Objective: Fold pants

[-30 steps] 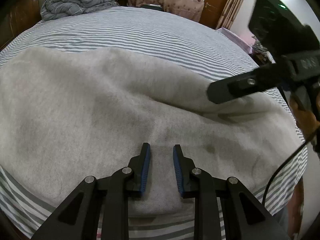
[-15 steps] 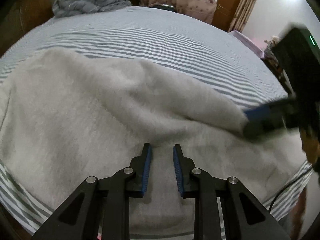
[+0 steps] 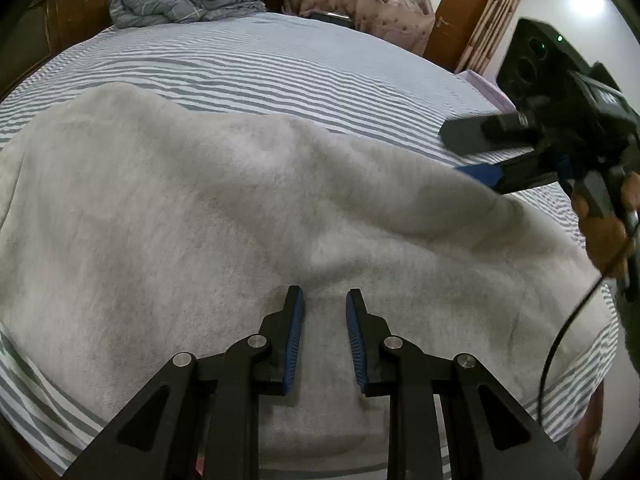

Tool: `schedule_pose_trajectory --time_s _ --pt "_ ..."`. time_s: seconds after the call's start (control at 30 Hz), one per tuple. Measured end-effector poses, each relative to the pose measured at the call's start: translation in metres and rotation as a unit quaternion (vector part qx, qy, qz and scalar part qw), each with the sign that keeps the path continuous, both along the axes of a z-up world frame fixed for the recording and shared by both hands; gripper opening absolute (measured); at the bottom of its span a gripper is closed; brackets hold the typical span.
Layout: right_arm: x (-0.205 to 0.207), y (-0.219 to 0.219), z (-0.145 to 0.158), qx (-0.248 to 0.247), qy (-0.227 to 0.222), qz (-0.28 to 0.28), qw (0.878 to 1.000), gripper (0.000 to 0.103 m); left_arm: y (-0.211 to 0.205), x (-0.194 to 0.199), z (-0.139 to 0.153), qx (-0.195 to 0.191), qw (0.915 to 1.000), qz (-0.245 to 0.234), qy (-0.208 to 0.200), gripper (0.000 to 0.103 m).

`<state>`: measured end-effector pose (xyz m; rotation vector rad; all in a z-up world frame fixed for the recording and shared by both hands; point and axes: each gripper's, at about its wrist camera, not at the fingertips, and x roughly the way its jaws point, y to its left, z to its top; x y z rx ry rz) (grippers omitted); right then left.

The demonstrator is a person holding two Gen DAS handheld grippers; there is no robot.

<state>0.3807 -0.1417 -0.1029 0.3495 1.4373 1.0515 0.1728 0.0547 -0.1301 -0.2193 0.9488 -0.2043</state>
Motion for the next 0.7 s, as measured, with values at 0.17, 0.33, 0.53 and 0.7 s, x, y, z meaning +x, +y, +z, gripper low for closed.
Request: schedule_pose_trajectory --time_s 0.17,0.33,0.53,0.7 --pt "0.037 -0.046 -0.013 -0.027 0.060 -0.098 0.993 0.032 0.001 -0.006 -0.004 -0.003 1.0000 0.000 -0.001 0.025" --pt "0.049 -0.050 -0.043 -0.088 0.107 -0.130 0.982 0.016 0.005 -0.006 -0.004 -0.001 1.0000 -0.001 0.001 0.025" --pt "0.020 -0.022 -0.034 -0.082 0.074 -0.044 0.993 0.017 0.008 -0.002 -0.003 -0.005 0.9999 -0.009 0.004 0.025" --pt "-0.018 -0.008 -0.022 -0.102 0.007 0.019 0.995 0.017 0.009 0.003 -0.001 -0.004 1.0000 -0.008 0.003 0.025"
